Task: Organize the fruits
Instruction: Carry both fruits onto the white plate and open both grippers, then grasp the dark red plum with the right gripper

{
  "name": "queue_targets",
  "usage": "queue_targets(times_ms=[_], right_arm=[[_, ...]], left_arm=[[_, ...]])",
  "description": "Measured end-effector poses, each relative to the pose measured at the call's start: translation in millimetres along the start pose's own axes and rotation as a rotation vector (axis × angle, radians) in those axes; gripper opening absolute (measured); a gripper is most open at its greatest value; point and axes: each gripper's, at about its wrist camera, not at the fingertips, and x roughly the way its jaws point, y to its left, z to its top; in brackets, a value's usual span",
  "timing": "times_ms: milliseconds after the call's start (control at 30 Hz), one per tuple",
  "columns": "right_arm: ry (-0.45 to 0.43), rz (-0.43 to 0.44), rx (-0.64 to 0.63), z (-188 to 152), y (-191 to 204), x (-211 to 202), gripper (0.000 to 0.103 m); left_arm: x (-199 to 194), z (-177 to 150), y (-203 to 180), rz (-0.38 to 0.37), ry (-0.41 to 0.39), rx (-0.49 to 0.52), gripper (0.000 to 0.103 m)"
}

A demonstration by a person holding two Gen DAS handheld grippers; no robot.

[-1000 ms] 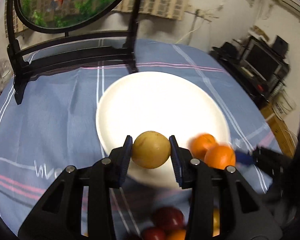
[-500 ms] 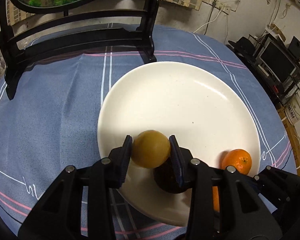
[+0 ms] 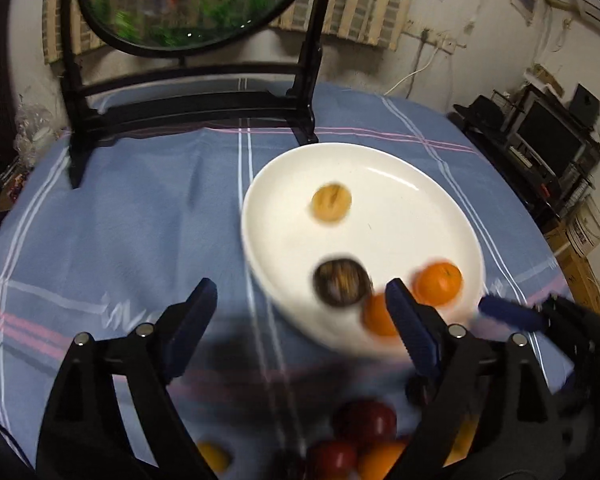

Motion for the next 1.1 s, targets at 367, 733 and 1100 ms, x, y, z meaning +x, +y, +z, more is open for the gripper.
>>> queue_targets(times_ms=[367, 733, 1100], right_arm=[[-0.048, 0.005, 0.087, -93.8, -2.5, -66.1, 0.068], [0.042, -0.007, 0.034, -119.5, 12.9, -70.5, 0.068], [0.120, -0.069, -0.065, -133.7, 37.4, -64.2, 0.054]], left_arm=[[-102.1, -152.6, -0.5, 0.008, -0.091, 0.033, 0.099], [-95.3, -183.5, -3.2, 0.007, -0.005, 0.026, 0.099], [-93.3, -183.5, -3.9, 0.026, 0.005, 0.026, 0.099]])
